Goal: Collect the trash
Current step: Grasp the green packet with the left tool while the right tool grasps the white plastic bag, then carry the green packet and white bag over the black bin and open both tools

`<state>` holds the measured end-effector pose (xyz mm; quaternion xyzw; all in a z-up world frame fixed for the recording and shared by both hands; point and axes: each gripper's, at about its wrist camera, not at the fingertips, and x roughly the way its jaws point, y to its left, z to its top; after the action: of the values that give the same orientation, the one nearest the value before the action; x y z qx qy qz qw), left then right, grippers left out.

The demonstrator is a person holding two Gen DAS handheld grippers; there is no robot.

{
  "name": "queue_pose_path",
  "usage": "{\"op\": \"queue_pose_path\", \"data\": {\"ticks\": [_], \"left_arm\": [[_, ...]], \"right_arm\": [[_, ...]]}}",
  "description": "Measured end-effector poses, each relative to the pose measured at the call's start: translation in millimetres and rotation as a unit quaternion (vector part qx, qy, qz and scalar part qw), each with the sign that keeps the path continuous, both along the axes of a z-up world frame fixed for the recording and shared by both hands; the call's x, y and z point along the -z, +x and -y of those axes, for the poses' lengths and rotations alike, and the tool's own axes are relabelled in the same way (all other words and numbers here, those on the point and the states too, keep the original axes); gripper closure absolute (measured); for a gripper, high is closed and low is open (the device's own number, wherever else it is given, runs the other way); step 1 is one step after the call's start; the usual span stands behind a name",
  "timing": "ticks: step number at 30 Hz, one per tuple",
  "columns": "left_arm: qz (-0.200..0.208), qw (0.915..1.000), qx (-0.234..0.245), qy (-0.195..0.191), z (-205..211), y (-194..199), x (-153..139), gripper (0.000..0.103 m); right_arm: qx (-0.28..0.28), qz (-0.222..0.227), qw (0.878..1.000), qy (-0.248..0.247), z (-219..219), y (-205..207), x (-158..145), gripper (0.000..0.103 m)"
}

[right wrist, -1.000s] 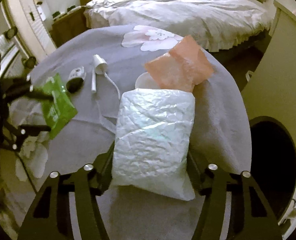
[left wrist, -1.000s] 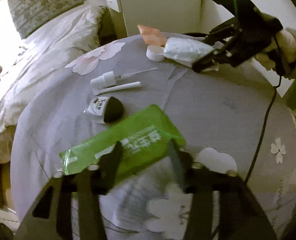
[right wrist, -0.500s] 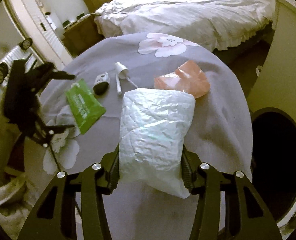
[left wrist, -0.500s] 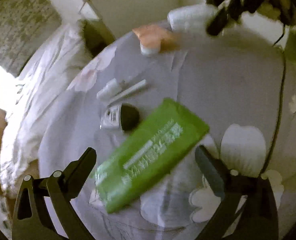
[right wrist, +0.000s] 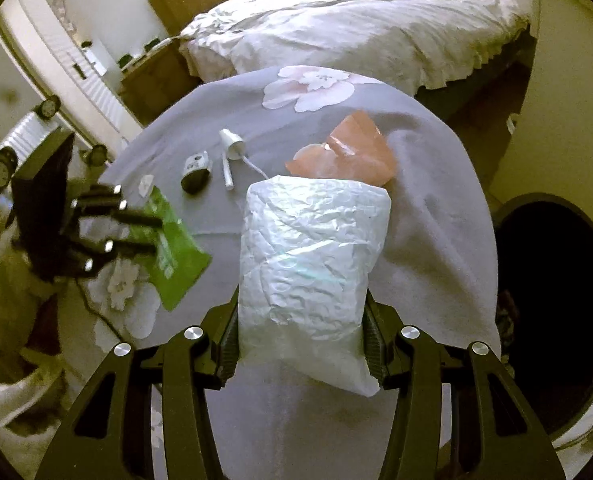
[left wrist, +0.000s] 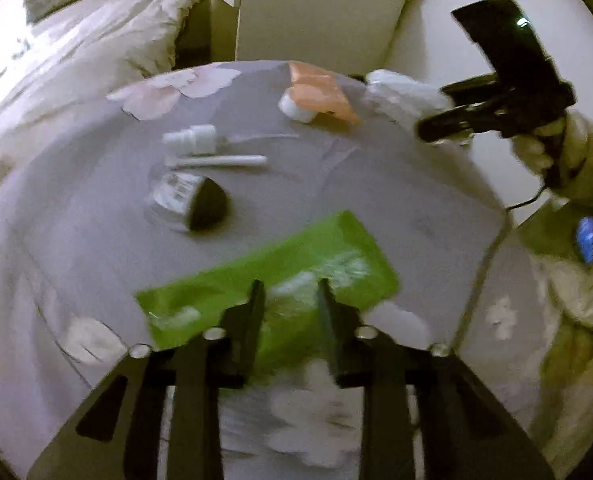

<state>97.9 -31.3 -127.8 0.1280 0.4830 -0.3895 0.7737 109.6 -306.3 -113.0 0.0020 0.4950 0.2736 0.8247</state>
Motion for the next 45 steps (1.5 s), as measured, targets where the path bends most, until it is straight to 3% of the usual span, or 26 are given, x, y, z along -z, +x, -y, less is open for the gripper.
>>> {"op": "queue_pose_path", "data": {"ticks": [3, 5, 6, 7, 8, 9, 10, 13, 17, 20, 22, 24, 26, 28, 31, 33, 36, 39, 45], "left_arm": [[0.002, 0.9998, 0.007, -0.019, 3.5, -24.6, -9.6, 0.084], [0.052, 0.9984, 0.023, 0.006, 12.7, -46.4, -16.2, 0.08], [0.069, 0.9971, 0.028, 0.016, 14.1, -49.5, -19.9, 0.069], [0.098, 0.9939, 0.037, 0.035, 15.5, -52.4, -24.5, 0.029], [0.124, 0.99, 0.04, 0.056, 18.1, -51.2, -25.6, 0.006], [0.16, 0.9831, 0.047, 0.076, 19.4, -49.8, -27.7, 0.006], [0.166, 0.9806, 0.061, 0.085, 21.5, -47.1, -28.2, 0.006], [0.153, 0.9738, 0.119, 0.118, 34.4, -28.8, -18.8, 0.006], [0.125, 0.9581, 0.188, 0.176, 49.9, -15.0, 10.0, 0.005], [0.049, 0.9705, 0.193, 0.136, 46.3, 8.1, 15.7, 0.006], [0.042, 0.9755, 0.182, 0.116, 42.2, 16.5, 14.4, 0.006], [0.028, 0.9829, 0.152, 0.099, 39.7, 24.7, 9.7, 0.009], [0.036, 0.9901, 0.106, 0.084, 32.1, 29.2, 1.7, 0.032], [0.025, 0.9971, 0.047, 0.055, 18.4, 38.2, -6.1, 0.046], [0.031, 0.9986, -0.021, 0.037, 3.9, 36.6, -11.0, 0.082], [0.023, 0.9975, -0.062, 0.026, -3.4, 39.1, -12.2, 0.089], [0.017, 0.9926, -0.12, 0.008, -4.3, 27.6, -16.1, 0.092], [0.028, 0.9904, -0.135, -0.011, 8.4, 14.0, -11.0, 0.096], [0.063, 0.9806, -0.179, -0.05, 43.2, -5.6, -32.0, 0.096]], "right_arm": [[-0.004, 0.003, 1.0, 0.003, 1.1, -1.7, -2.9, 0.052], [-0.004, 0.002, 1.0, 0.007, 3.3, -2.5, -4.2, 0.052], [-0.005, 0.0, 1.0, 0.008, 4.6, -2.8, -4.4, 0.052], [-0.005, -0.001, 1.0, 0.009, 5.2, -3.0, -4.4, 0.052], [-0.003, -0.002, 1.0, 0.01, 6.3, -3.1, -4.2, 0.052], [-0.001, -0.003, 1.0, 0.011, 7.3, -3.3, -4.2, 0.052], [0.0, -0.004, 1.0, 0.013, 7.9, -3.6, -4.5, 0.052], [0.003, -0.003, 1.0, 0.016, 8.6, -7.5, -6.5, 0.052], [0.006, -0.006, 1.0, 0.014, 10.6, -12.1, -6.6, 0.052], [0.011, -0.01, 1.0, 0.013, 15.0, -13.4, -6.6, 0.052], [0.015, -0.014, 1.0, 0.013, 17.7, -13.2, -6.1, 0.052], [0.021, -0.016, 1.0, 0.015, 20.8, -13.1, -5.5, 0.052], [0.025, -0.021, 0.999, 0.022, 21.8, -12.4, -4.2, 0.052], [0.026, -0.023, 0.999, 0.027, 21.0, -11.1, -3.0, 0.052], [0.021, -0.02, 0.999, 0.027, 16.4, -10.4, -3.7, 0.052], [0.018, -0.018, 0.999, 0.028, 14.0, -9.8, -4.7, 0.052], [0.016, -0.012, 0.999, 0.033, 12.8, -9.4, -8.2, 0.052], [0.015, -0.005, 0.999, 0.038, 14.7, -10.4, -11.6, 0.052], [0.021, 0.008, 0.999, 0.045, 25.8, -12.4, -19.4, 0.052]]}}
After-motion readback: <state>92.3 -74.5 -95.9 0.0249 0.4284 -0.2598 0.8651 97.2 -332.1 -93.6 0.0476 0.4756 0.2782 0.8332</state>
